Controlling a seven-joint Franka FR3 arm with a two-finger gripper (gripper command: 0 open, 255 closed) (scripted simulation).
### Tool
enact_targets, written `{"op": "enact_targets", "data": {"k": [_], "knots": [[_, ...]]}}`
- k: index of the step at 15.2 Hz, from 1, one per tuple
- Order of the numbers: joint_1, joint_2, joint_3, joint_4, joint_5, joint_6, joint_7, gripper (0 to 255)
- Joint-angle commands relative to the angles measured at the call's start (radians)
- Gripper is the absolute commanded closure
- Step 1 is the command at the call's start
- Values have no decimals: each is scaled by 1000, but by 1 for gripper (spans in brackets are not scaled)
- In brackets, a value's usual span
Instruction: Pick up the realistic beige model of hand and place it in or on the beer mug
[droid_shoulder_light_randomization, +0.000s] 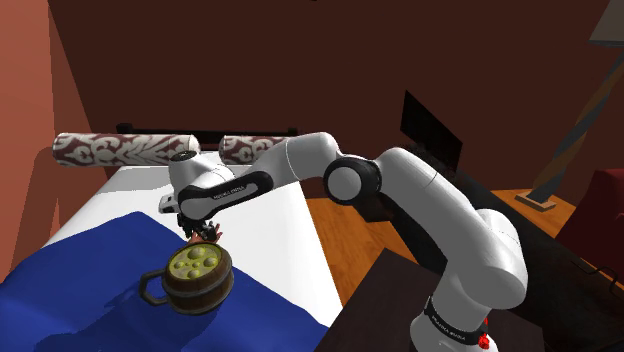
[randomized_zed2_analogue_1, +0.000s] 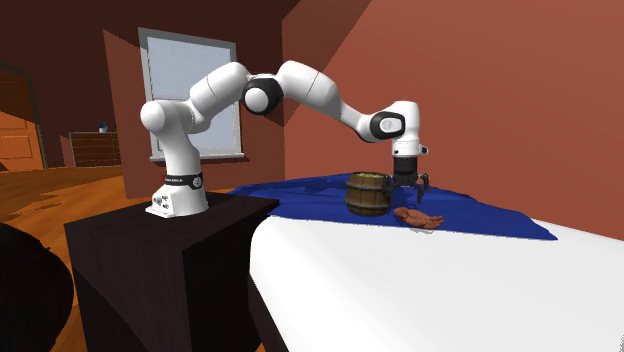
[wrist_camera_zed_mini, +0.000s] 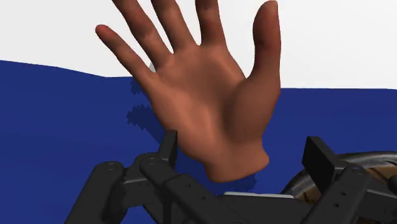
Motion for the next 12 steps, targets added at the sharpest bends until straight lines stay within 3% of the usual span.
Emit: {"op": "enact_targets", "data": {"k": [1, 3, 12], "knots": [[12, 33, 35, 48, 4, -10, -104, 0], [18, 46, 56, 65, 6, -15, -160, 0], [37, 133, 43, 126, -3, 15, -166, 0]]}}
